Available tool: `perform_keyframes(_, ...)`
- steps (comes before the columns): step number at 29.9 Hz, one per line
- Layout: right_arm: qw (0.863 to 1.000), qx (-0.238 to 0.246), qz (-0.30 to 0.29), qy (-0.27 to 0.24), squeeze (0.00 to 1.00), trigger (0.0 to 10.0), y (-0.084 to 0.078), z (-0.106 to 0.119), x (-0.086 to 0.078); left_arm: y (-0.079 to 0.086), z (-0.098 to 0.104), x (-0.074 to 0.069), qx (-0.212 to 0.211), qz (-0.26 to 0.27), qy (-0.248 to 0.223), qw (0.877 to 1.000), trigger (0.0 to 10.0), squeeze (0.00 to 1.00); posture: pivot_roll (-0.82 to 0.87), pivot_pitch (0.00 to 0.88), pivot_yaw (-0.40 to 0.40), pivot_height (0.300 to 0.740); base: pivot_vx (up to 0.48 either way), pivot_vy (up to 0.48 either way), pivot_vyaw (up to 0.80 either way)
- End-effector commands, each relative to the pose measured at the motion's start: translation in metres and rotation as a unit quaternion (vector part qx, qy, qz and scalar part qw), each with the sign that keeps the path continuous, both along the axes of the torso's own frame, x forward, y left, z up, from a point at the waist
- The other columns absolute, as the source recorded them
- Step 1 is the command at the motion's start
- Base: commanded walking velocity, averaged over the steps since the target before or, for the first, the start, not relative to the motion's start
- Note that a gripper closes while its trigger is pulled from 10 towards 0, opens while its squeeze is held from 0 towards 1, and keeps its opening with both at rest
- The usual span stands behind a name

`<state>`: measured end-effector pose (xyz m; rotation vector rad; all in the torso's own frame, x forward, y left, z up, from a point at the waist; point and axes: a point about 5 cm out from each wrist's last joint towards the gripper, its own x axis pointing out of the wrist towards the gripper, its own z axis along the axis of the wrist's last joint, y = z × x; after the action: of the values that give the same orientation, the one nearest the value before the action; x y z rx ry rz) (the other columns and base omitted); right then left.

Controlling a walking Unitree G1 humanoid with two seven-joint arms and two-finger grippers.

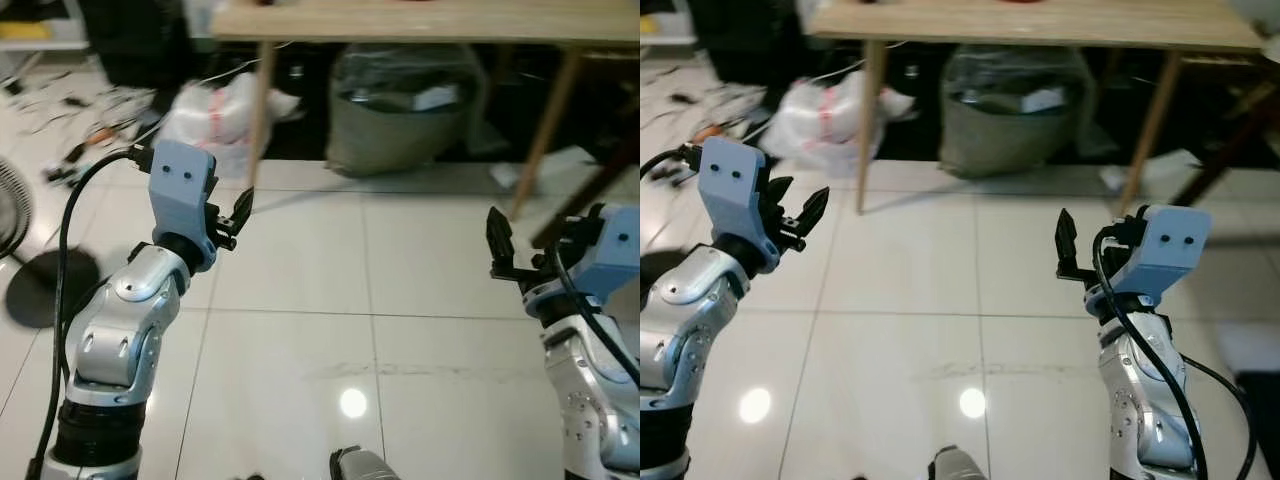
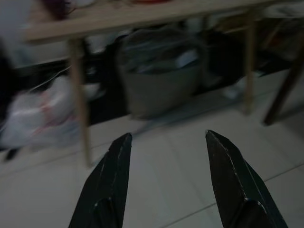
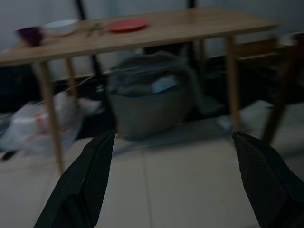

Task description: Setting the table

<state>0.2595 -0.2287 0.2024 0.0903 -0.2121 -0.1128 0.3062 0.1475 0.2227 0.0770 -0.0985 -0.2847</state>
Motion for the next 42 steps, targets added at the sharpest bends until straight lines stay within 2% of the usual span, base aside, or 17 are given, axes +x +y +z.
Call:
perform_keyframes(1, 1.0, 0.02, -0.003, 0.013, 0.0, 10.0, -0.0003, -0.0062, -0.0012, 0.0029, -0.0039, -0.0011, -0.001, -0.001, 0.012, 1.0, 10.0, 0.0, -0.15, 0.068, 0.083, 0.74, 0.0, 0.0, -0.8)
perform_keyframes(19, 0.999, 0.037, -0.01, 0.012, 0.0, 10.0, -0.0024, -0.0067, -0.0024, -0.0016, 0.0014, -0.0012, -0.01, -0.021, 0.002, 1.0, 10.0, 0.0, -0.15, 0.07, 0.092, 0.74, 0.0, 0.0, -0.8)
perform_keyframes(42, 0.999, 0.033, -0.012, 0.017, 0.0, 10.0, -0.0036, -0.0077, -0.0024, -0.0027, -0.0014, -0.0004, -0.003, -0.026, 0.005, 1.0, 10.0, 0.0, -0.16, 0.065, 0.091, 0.74, 0.0, 0.0, -0.8)
